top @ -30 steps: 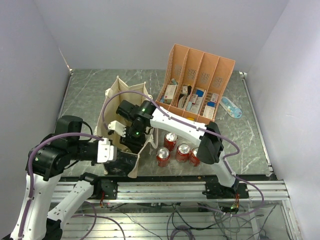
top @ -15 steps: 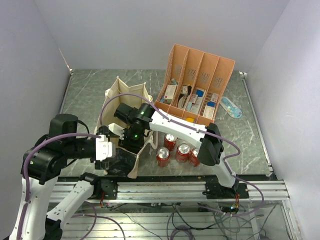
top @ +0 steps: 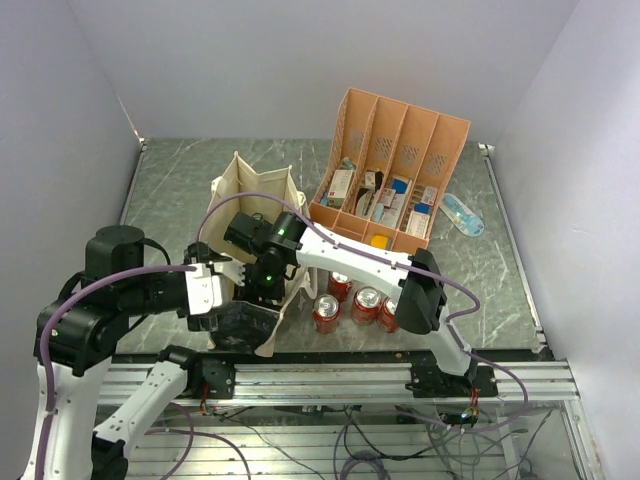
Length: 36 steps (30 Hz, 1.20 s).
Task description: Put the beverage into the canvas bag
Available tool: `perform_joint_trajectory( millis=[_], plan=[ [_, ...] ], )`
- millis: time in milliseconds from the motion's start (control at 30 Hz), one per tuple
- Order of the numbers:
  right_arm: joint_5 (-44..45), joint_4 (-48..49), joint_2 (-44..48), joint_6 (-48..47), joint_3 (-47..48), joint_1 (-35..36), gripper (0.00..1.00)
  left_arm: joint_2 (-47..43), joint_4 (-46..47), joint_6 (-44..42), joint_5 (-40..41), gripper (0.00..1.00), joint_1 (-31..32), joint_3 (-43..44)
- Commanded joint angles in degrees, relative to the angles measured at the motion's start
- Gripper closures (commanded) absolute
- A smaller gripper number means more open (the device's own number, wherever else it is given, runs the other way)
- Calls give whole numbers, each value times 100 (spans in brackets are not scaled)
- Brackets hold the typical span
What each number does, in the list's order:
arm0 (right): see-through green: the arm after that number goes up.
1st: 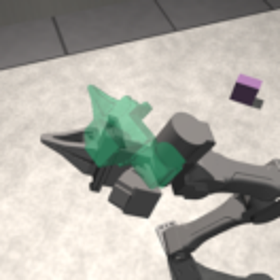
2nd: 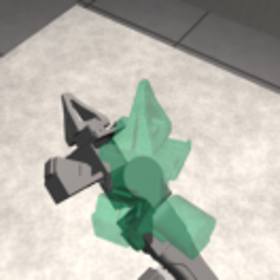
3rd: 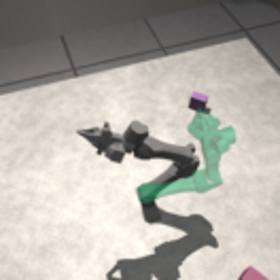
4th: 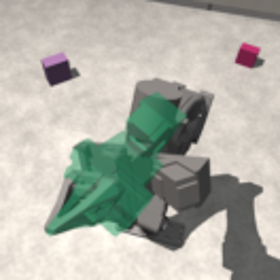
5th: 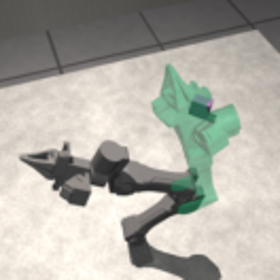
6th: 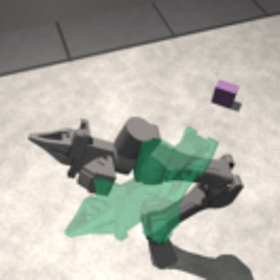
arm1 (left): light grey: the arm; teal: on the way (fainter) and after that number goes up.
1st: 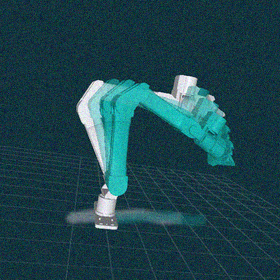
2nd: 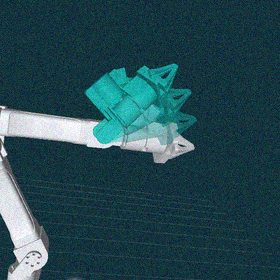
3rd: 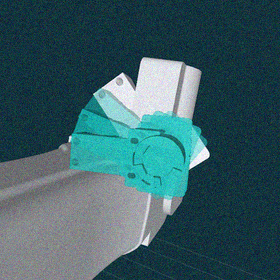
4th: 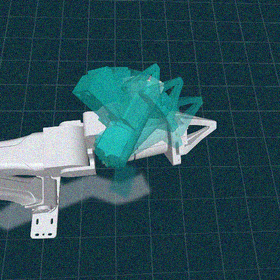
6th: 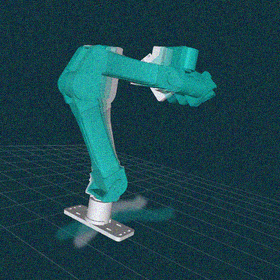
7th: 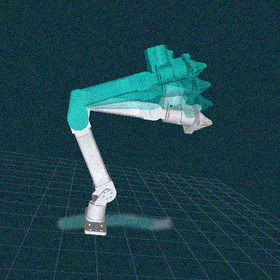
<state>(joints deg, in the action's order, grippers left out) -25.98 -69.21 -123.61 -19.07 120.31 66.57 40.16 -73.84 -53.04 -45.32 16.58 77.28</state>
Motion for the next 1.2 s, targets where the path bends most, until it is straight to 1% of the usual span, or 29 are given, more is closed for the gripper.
perform_joint_trajectory(
  millis=[0, 67, 233, 367, 533, 967, 1167],
  plan=[
    [-105, 33, 193, 34, 72, 50, 36, -29, 230, 119, 131, 8, -114, 208],
    [-65, 36, 189, 31, 131, 51, 30, -41, 222, 118, 154, 8, -132, 209],
    [-11, 38, 179, 11, 348, 5, 20, -55, 249, 145, 196, 8, -179, 183],
    [40, 54, 206, 1, 562, -60, 16, -53, 293, 255, 225, 9, -207, 175],
    [-27, 114, 327, -13, 666, -142, 12, -58, 436, 596, 305, 10, -247, 131],
    [-375, 455, 752, 149, 594, -539, 10, 15, 676, 1278, 599, 11, -506, 322],
    [-452, 603, 964, 221, 351, -635, 10, 33, 817, 1516, 531, 11, -676, 323]
  ],
)
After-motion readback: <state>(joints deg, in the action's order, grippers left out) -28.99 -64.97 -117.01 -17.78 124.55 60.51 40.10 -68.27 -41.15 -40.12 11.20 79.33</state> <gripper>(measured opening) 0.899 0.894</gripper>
